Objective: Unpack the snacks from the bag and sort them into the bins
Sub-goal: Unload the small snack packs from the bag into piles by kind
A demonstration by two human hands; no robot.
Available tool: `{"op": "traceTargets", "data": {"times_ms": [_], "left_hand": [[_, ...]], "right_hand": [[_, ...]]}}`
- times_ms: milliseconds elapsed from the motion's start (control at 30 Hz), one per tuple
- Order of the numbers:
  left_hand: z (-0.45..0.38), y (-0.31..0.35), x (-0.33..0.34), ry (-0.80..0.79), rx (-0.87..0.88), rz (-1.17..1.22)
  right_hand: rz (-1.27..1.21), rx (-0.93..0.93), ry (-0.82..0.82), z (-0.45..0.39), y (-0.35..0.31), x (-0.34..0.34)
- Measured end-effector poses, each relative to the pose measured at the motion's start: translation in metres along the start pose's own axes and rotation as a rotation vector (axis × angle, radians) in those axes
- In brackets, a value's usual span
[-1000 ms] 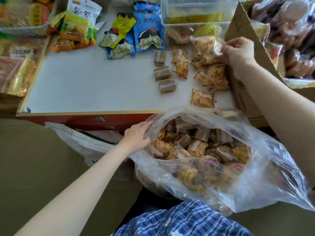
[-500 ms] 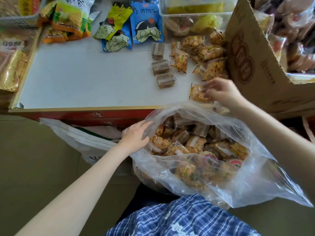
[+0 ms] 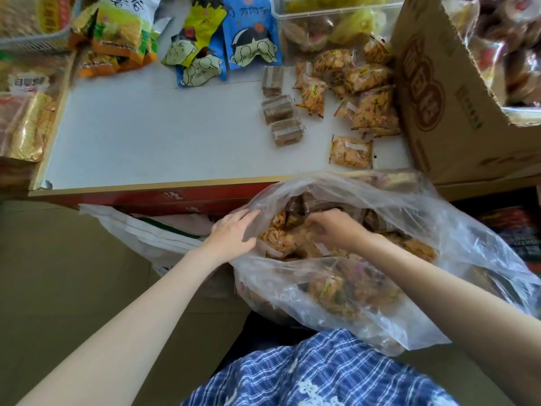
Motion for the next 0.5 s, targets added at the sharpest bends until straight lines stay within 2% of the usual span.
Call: {"op": "traceTargets", "data": {"times_ms": [133, 300, 400, 500], "left_hand": [[-0.005, 0.006, 0.006, 0.007, 0.025, 0.045], [-0.008, 0.016, 0.000, 0.008, 0.032, 0.126], [-0.011, 0.022, -0.007, 0.000, 0.007, 0.200], [-0.010, 0.026, -0.010, 0.007, 0.017, 0.226]], "right_hand": [[-0.344, 0.215, 0.226, -0.003, 0.018, -0.071], [-1.137, 0.525, 0.440, -0.018, 0.044, -0.116], [-1.468, 0.569, 0.644, -0.057, 0.056, -0.175], [-1.725, 0.547, 0.706, -0.091, 0.057, -0.224]]}}
Point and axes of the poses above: each hand's wrist, its own z-axis away from the middle knuckle, its own x-axis out of the palm, y = z × x, the point moved 6 cm from there along -z, towards the middle knuckle, and after that the axes turned 10 degrees about y, right-handed, at the moved point
